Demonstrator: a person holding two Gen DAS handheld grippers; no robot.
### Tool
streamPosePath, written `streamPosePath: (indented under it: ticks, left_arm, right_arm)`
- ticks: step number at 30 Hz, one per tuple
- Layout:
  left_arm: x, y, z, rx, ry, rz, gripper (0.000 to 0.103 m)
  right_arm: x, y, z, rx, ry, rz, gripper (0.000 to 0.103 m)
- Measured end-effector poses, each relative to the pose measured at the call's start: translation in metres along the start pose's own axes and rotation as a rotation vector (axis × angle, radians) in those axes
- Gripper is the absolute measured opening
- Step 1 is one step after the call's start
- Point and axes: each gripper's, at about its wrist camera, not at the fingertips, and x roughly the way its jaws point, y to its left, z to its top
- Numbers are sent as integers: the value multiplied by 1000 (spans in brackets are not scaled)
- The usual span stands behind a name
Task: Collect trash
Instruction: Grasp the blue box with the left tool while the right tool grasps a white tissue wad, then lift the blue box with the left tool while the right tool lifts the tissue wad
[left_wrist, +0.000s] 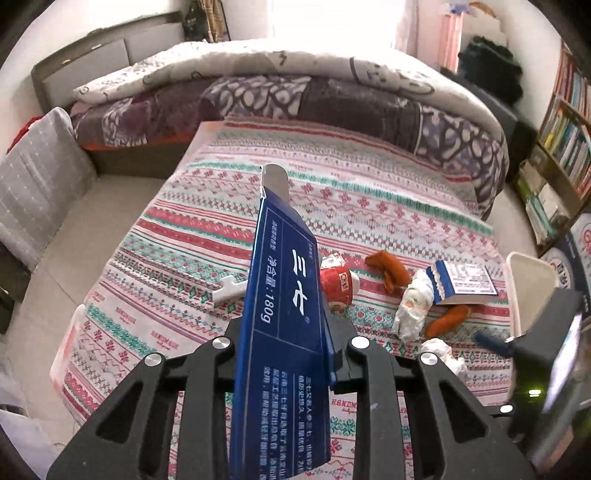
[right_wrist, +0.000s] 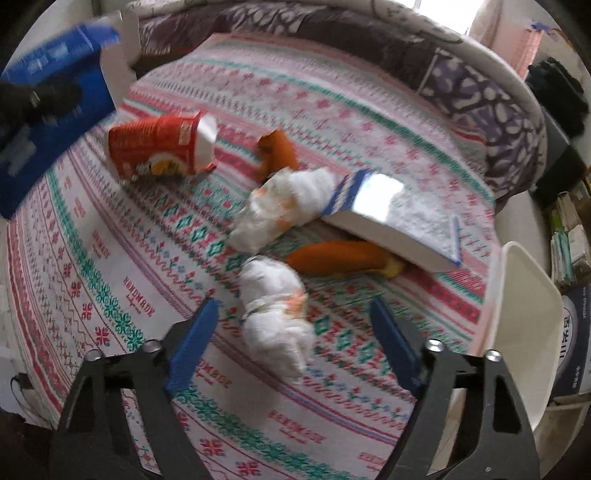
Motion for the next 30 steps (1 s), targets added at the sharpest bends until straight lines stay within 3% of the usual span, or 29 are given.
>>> streamPosePath:
  ticks: [1, 2, 7, 15, 24, 30]
  left_arm:
    - [-2, 2, -1, 0, -3, -1, 26]
    - [-3, 3, -2, 1, -3, -1, 26]
    - [-2, 14, -5, -20, 3, 17, 26]
    - [-13, 23, -3, -74, -51, 35, 26]
    - [-29, 21, -1, -135, -147, 79, 27]
    - [-34, 10, -4, -158, -185, 101, 27]
  right_arm:
    - [4, 2, 0, 2, 19, 5, 51]
    - [8, 3, 0, 10, 34, 13, 29]
    - [3, 3, 6, 72, 13, 64, 28]
    - [-44, 3, 30, 169, -195, 129, 28]
    - [-86, -5, 35, 207, -407, 51, 29]
    - [-101, -14, 33, 232, -467, -10, 29]
